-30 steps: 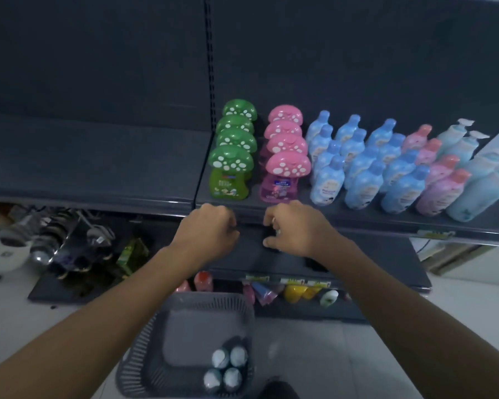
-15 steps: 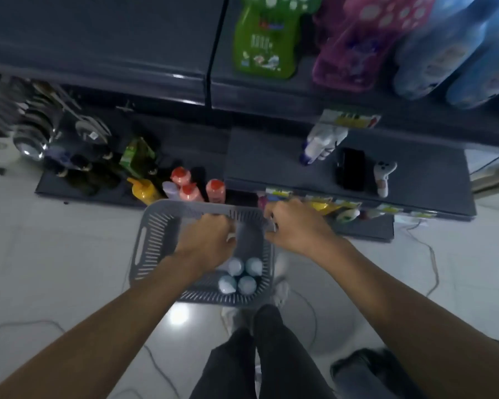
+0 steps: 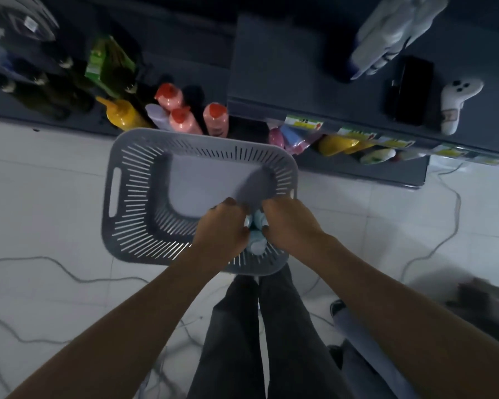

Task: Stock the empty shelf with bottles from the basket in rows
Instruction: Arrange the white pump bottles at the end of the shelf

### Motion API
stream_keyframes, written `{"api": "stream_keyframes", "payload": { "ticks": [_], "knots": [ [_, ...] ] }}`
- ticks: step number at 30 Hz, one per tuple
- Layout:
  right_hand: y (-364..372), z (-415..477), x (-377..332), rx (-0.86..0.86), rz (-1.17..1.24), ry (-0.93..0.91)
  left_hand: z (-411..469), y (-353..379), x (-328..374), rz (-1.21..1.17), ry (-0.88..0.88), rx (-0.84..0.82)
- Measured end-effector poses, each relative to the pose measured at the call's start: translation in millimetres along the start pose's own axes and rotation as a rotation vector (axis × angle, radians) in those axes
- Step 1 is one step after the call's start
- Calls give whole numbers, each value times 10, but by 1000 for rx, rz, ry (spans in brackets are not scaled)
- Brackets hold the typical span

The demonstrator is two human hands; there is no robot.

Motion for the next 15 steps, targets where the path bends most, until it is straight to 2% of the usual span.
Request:
{"api": "stream_keyframes", "payload": {
  "ticks": [6,15],
  "knots": [
    [194,120,-87,16,-125,-1,119,188,-54,50,5,6],
    [342,212,-114,49,-145,40,187,221,-37,108,-27,29]
  ]
}}
Point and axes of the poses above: each hand's wrist, its own z-axis towards the middle knuckle, its own y-axis out of the palm, x = y × z, the point moved 5 cm from there along z, towards the middle knuckle, and after that the axes turned 15 degrees about -z, right-handed, at the moved point
